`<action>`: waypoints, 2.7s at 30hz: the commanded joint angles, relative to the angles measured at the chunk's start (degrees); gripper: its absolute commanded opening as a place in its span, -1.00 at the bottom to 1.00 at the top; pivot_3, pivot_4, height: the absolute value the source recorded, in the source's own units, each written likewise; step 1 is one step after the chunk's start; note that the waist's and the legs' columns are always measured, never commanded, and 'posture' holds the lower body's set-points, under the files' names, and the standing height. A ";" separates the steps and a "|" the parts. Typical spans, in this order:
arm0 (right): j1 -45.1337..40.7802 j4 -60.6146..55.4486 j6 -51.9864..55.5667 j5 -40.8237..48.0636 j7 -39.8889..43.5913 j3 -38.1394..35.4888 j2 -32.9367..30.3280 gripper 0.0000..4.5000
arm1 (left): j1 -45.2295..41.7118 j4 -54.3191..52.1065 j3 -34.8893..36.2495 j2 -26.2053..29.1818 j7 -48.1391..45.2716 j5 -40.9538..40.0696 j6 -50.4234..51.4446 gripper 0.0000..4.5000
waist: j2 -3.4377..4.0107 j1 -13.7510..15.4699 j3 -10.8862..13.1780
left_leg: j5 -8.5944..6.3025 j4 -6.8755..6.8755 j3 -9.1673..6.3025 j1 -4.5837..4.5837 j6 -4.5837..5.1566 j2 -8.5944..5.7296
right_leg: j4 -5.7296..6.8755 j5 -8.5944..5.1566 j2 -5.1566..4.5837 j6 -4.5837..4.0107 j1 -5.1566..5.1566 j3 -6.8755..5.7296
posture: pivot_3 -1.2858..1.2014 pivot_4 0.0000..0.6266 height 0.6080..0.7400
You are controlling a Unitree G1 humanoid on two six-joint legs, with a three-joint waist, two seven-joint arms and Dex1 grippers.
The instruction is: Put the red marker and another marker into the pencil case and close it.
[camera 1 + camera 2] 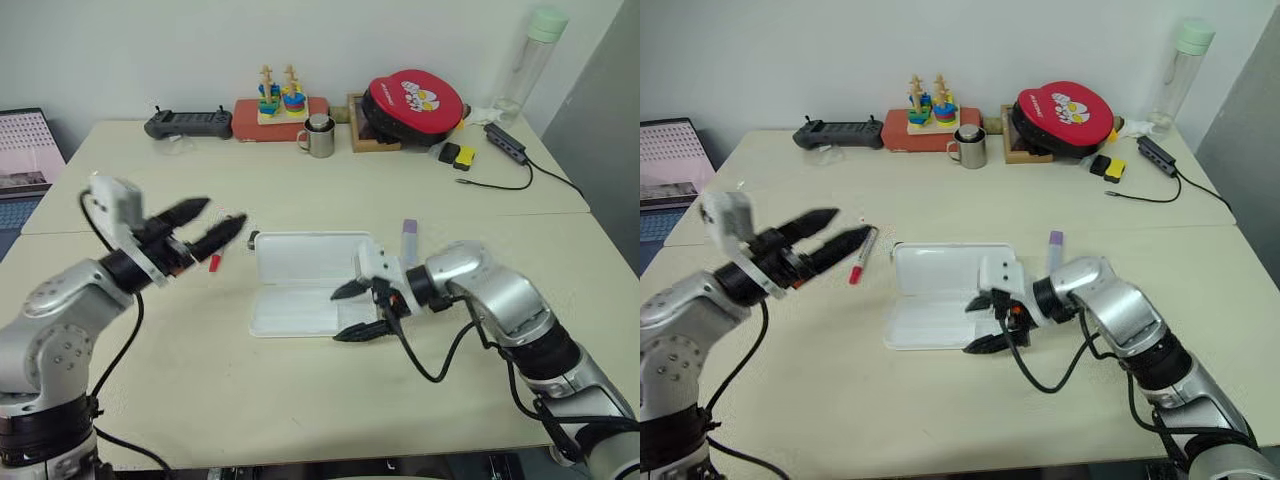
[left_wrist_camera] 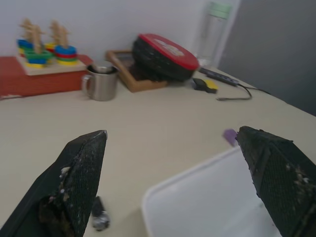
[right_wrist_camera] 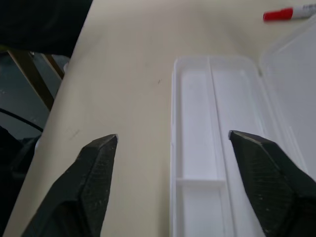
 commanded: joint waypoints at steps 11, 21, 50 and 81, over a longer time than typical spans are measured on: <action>-6.26 3.54 -1.00 4.12 -9.85 -7.45 4.25 0.98 | -2.24 19.67 -10.69 1.33 9.77 19.96 -1.12 1.00 | -0.06 -0.15 -0.03 | 0.00 -0.01 0.02 0.01 0.00 -0.05 | 0.04 0.00 -0.01 0.00 -0.05 -0.08 | 0.03 -0.52 1.00; -7.74 3.84 -0.68 6.69 -14.66 -10.88 6.80 0.99 | -6.21 29.59 -17.49 -0.57 4.57 24.66 -4.91 0.92 | -0.09 -0.15 -0.05 | 0.00 0.02 0.03 0.01 0.00 -0.07 | 0.08 0.01 -0.03 0.00 -0.06 -0.07 | 0.03 -0.52 1.00; -8.02 5.14 -2.38 9.08 -18.98 -11.47 7.40 1.00 | -10.84 32.00 -8.59 -0.15 0.19 22.25 -11.29 0.01 | -0.12 -0.31 -0.08 | 0.00 0.05 0.03 -0.02 0.00 -0.08 | 0.13 0.01 -0.04 0.00 -0.11 -0.06 | 0.03 -0.52 1.00; -7.25 5.37 -2.98 9.63 -19.87 -11.26 6.83 1.00 | -12.92 36.92 -10.03 0.89 -0.89 25.52 -16.08 0.99 | -0.13 -0.73 -0.08 | 0.00 0.05 0.02 -0.03 0.00 -0.07 | 0.14 0.01 -0.03 0.00 -0.13 -0.07 | 0.03 -0.52 1.00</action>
